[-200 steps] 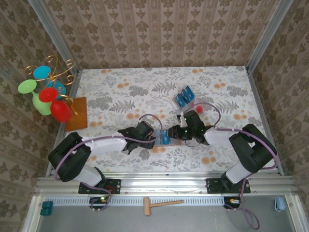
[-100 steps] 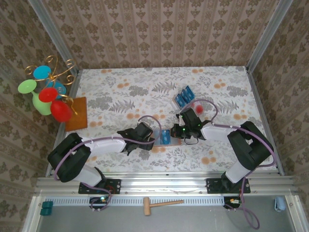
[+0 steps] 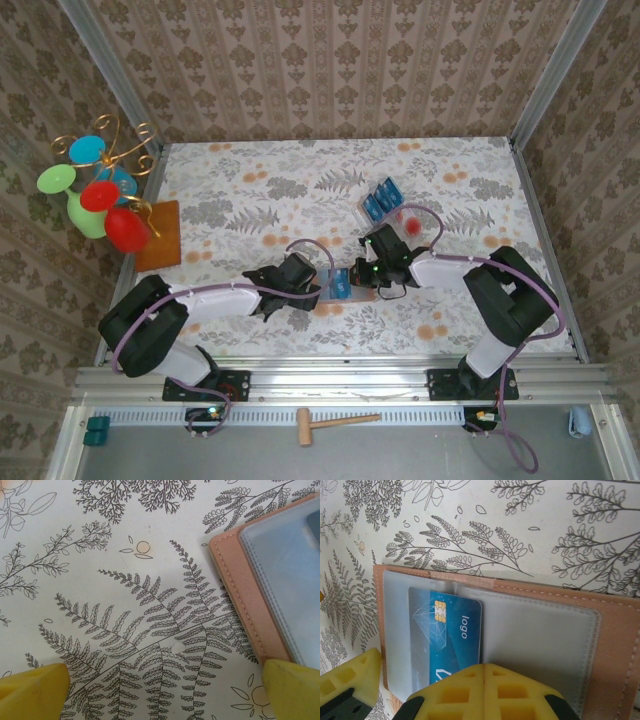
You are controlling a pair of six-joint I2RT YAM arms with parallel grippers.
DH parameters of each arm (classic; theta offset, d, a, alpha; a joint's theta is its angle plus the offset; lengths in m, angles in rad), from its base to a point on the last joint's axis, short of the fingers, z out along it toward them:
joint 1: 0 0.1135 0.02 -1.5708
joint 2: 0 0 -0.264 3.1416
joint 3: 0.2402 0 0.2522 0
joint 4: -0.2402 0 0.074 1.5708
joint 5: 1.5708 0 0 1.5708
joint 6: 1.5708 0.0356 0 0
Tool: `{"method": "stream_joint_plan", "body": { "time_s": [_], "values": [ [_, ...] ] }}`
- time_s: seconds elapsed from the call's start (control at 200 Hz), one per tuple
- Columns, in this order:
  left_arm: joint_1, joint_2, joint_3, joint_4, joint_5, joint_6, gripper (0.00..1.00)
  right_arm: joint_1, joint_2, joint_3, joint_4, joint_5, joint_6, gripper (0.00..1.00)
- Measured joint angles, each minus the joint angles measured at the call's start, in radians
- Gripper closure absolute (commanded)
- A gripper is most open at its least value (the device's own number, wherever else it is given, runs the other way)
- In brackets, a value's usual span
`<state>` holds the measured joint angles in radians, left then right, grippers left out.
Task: Put the credit cards into the card holder
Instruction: Insert the credit card into the card slot.
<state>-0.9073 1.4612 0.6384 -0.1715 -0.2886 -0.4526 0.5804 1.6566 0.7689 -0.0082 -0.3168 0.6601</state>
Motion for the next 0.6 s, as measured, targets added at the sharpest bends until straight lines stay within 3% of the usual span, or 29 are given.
{"method": "stream_joint_plan", "body": {
  "time_s": [0.6],
  "values": [
    [0.000, 0.000, -0.003, 0.003, 0.000, 0.000, 0.00, 0.052, 0.041, 0.042, 0.004, -0.001, 0.002, 1.00]
  ]
}}
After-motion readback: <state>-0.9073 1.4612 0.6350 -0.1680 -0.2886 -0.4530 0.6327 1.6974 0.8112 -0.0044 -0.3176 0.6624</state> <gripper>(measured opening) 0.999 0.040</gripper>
